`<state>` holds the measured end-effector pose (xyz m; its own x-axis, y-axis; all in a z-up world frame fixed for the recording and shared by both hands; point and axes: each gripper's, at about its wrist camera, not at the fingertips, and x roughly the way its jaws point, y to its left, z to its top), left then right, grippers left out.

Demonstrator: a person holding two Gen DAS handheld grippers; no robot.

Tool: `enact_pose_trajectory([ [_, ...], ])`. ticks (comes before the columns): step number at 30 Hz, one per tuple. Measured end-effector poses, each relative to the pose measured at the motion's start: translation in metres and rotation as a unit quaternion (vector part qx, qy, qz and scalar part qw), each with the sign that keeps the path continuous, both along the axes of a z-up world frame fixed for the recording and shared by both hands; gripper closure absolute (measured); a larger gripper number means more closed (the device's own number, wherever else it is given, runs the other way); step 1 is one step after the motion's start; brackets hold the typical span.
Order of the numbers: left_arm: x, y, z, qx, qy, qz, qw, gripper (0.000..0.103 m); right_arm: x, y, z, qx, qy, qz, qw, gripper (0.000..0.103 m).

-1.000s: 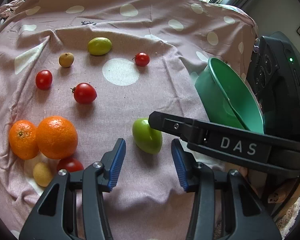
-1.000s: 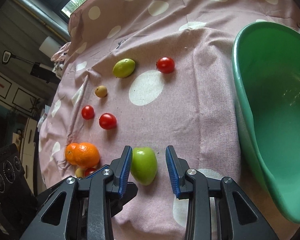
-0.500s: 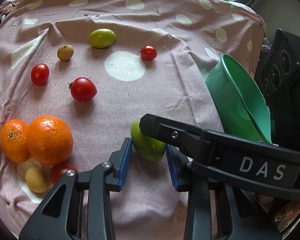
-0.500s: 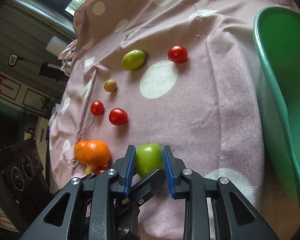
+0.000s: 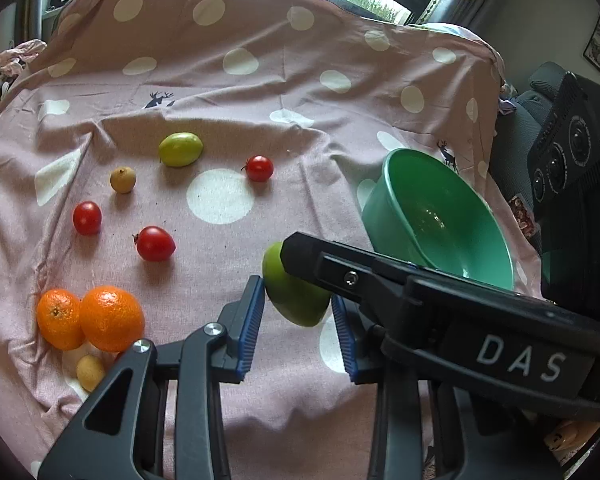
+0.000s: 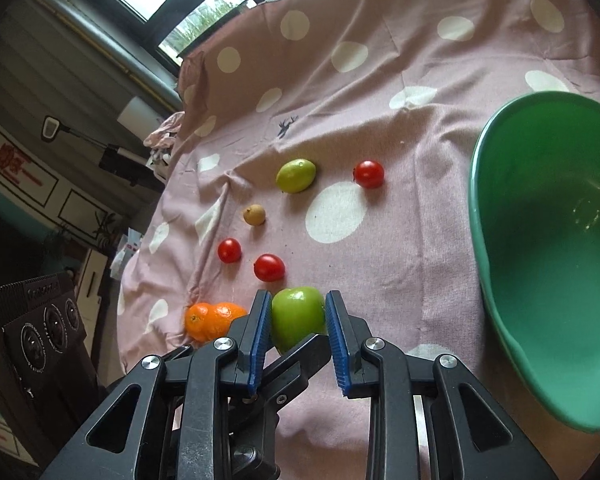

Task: Organize fruits
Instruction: 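Close the right gripper on the green plum and lift it, then carry the green plum over the green bowl and open the right gripper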

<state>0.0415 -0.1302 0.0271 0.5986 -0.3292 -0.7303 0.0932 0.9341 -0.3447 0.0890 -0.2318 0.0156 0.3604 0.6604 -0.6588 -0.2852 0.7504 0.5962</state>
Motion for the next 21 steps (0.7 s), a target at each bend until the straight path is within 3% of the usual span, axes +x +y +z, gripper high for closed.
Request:
enact_pose_trajectory([
  [21, 0.010, -0.053, 0.043, 0.023, -0.054, -0.052, 0.9969, 0.069, -0.013, -0.055, 0.037, 0.023, -0.064, -0.070, 0.995, 0.073],
])
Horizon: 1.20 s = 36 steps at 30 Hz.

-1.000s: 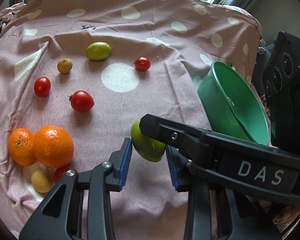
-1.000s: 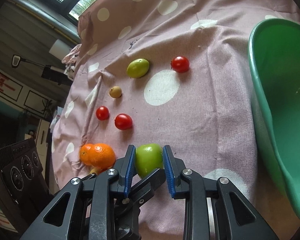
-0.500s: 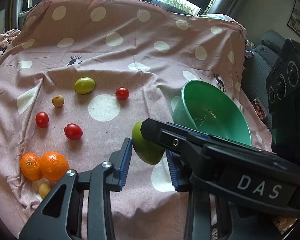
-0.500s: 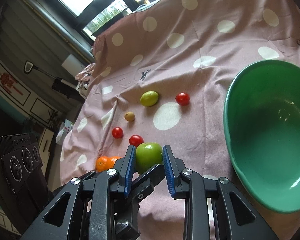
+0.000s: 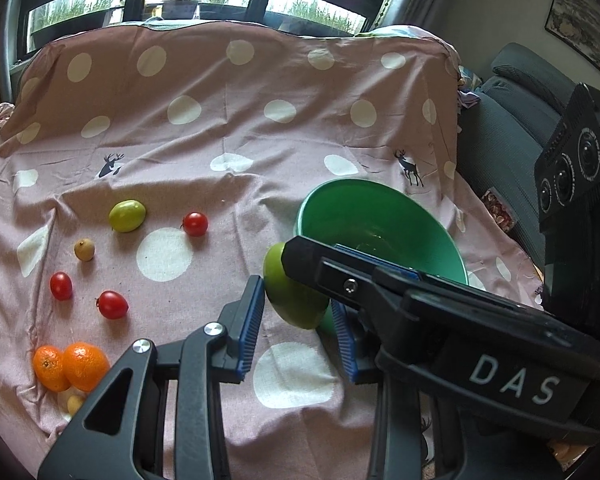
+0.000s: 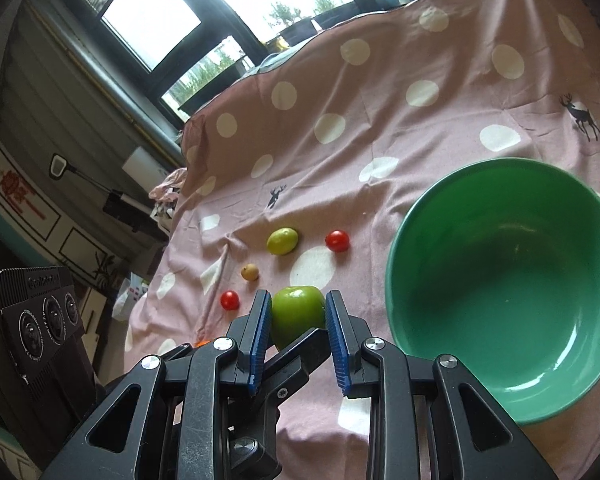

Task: Organize fruits
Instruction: 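Carry the green plum over the green bowl and open the right gripper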

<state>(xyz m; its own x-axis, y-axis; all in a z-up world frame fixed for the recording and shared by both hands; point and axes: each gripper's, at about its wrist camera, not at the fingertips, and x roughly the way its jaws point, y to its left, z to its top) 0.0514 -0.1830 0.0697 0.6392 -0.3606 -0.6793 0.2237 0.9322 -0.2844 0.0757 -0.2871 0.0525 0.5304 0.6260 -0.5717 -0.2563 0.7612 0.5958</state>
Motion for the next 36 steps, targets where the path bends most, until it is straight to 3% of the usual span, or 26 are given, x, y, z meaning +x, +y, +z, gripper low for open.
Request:
enact_pose_trajectory([
  [17, 0.027, -0.074, 0.006, 0.005, -0.010, -0.086, 0.9962, 0.069, 0.000, -0.074, 0.000, 0.010, -0.002, -0.103, 0.995, 0.073],
  [36, 0.058, -0.111, -0.036, -0.026, 0.065, -0.143, 0.9873, 0.069, 0.016, -0.108, -0.035, -0.041, 0.073, -0.158, 0.984, 0.073],
])
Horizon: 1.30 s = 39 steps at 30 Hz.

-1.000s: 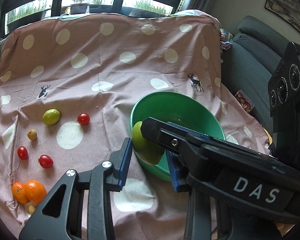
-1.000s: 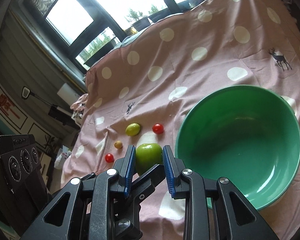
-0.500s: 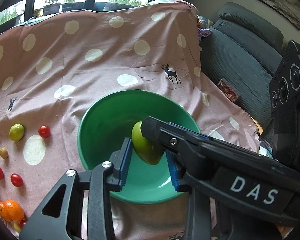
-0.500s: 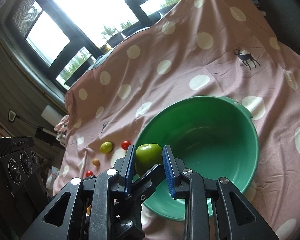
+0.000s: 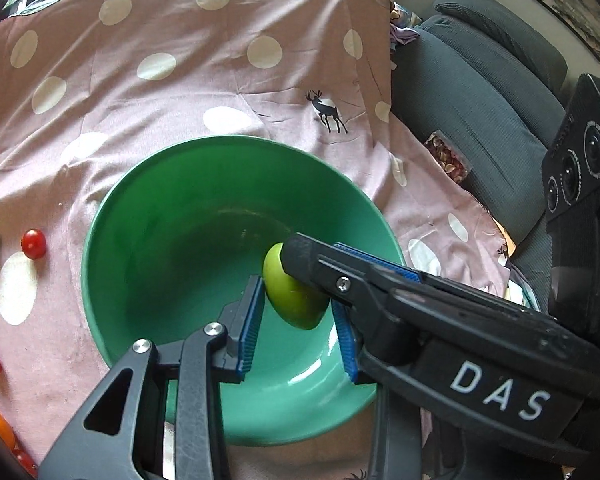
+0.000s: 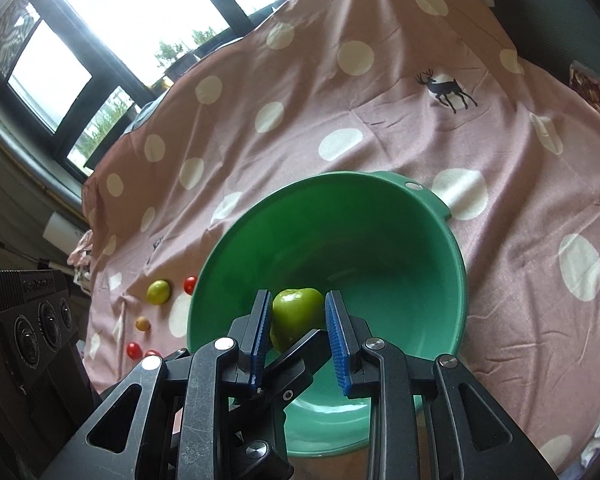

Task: Organize fruits
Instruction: 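Carry the green plum over the green bowl and open the right gripper, then withdraw the right gripper from the bowl toward the remaining fruits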

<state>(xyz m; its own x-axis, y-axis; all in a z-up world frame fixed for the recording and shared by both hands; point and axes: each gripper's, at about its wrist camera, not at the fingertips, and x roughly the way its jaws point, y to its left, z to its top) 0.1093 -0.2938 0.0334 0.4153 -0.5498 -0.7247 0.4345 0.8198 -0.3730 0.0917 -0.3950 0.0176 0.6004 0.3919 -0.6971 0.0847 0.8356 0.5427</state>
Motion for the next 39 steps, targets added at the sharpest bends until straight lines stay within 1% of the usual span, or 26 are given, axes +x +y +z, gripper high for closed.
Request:
enact_pose_trajectory([
  [16, 0.005, 0.000, -0.015, 0.016, 0.033, 0.004, 0.9993, 0.069, 0.009, 0.005, -0.013, -0.020, 0.036, 0.011, 0.999, 0.073],
  [19, 0.004, 0.003, -0.016, 0.013, 0.035, 0.008, 0.9993, 0.069, 0.010, 0.007, -0.015, -0.029, 0.046, 0.009, 0.998, 0.073],
  [21, 0.001, 0.008, -0.011, 0.011, 0.027, 0.013, 0.9995, 0.068, 0.010, 0.009, -0.014, -0.033, 0.045, 0.006, 0.998, 0.070],
  [22, -0.002, 0.012, -0.008, 0.011, 0.019, 0.017, 0.9996, 0.067, 0.009, 0.009, -0.013, -0.038, 0.044, 0.002, 0.998, 0.064],
  [23, -0.006, 0.016, -0.004, 0.010, 0.009, 0.021, 0.9997, 0.061, 0.008, 0.009, -0.011, -0.043, 0.040, -0.003, 0.998, 0.056],
  [24, -0.009, 0.023, 0.001, 0.008, 0.001, 0.028, 0.9996, 0.054, 0.007, 0.009, -0.008, -0.046, 0.032, -0.006, 0.998, 0.053],
  [25, -0.014, 0.031, 0.005, 0.002, -0.009, 0.037, 0.9993, 0.050, 0.005, 0.009, -0.005, -0.047, 0.022, -0.009, 0.999, 0.049],
  [27, -0.022, 0.049, 0.014, -0.012, -0.023, 0.052, 0.9983, 0.037, 0.002, 0.008, 0.000, -0.049, 0.004, -0.012, 0.999, 0.045],
  [28, -0.026, 0.059, 0.019, -0.017, -0.028, 0.061, 0.9976, 0.035, 0.000, 0.008, 0.003, -0.049, -0.004, -0.014, 0.999, 0.043],
  [30, -0.038, 0.083, 0.027, -0.035, -0.041, 0.083, 0.9951, 0.024, -0.002, 0.008, 0.008, -0.049, -0.016, -0.019, 0.998, 0.041],
  [33, -0.056, 0.123, 0.035, -0.048, -0.057, 0.123, 0.9896, 0.019, -0.004, 0.011, 0.013, -0.049, -0.032, -0.024, 0.998, 0.037],
  [37, -0.079, 0.175, 0.035, -0.031, -0.067, 0.194, 0.9783, 0.016, -0.005, 0.020, 0.019, -0.050, -0.045, -0.019, 0.998, 0.036],
  [39, -0.089, 0.206, 0.030, -0.023, -0.066, 0.234, 0.9698, 0.015, -0.005, 0.028, 0.022, -0.055, -0.054, -0.014, 0.997, 0.036],
])
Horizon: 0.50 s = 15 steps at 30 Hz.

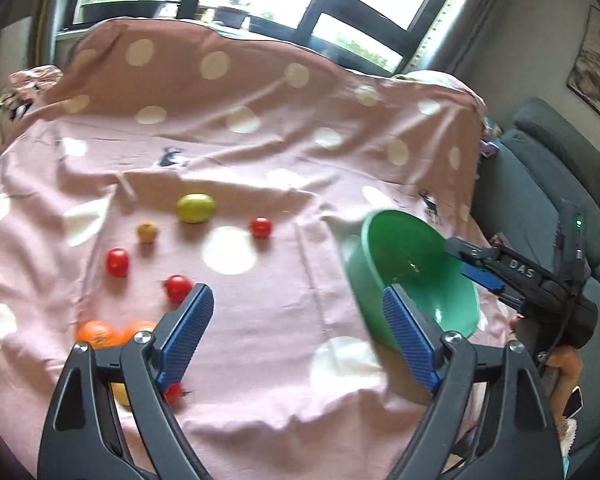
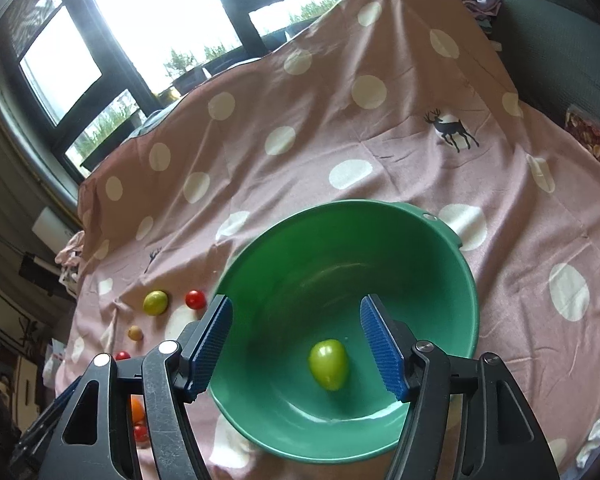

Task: Organize fruits
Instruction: 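Withdraw the right gripper from the bowl toward the remaining fruits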

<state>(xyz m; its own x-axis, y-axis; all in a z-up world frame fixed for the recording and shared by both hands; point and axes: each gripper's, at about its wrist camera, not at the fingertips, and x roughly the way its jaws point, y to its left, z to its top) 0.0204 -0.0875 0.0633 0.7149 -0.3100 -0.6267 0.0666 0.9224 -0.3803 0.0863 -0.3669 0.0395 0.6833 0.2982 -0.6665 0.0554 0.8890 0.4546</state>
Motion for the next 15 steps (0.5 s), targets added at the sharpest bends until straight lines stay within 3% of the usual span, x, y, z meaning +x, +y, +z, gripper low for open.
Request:
enact_pose_trajectory([
  [4, -0.011, 0.058, -0.012, 0.009, 0.010, 0.069, 0.9975, 0.013, -0.002, 0.023, 0.006, -0.016, -0.018, 0.011, 1.000, 0.036],
  [7, -0.015, 0.095, -0.023, -0.007, 0.011, 0.110, 0.9939, 0.010, -0.003, 0.044, 0.009, -0.030, -0.029, 0.024, 0.999, 0.036],
  [11, -0.017, 0.123, -0.044, -0.033, 0.020, 0.136, 0.9900, 0.010, -0.006, 0.074, 0.010, -0.050, -0.042, 0.044, 0.997, 0.036],
  [15, -0.014, 0.136, -0.058, -0.029, 0.044, 0.158, 0.9860, 0.010, -0.004, 0.105, 0.008, -0.050, -0.038, 0.083, 0.995, 0.036],
])
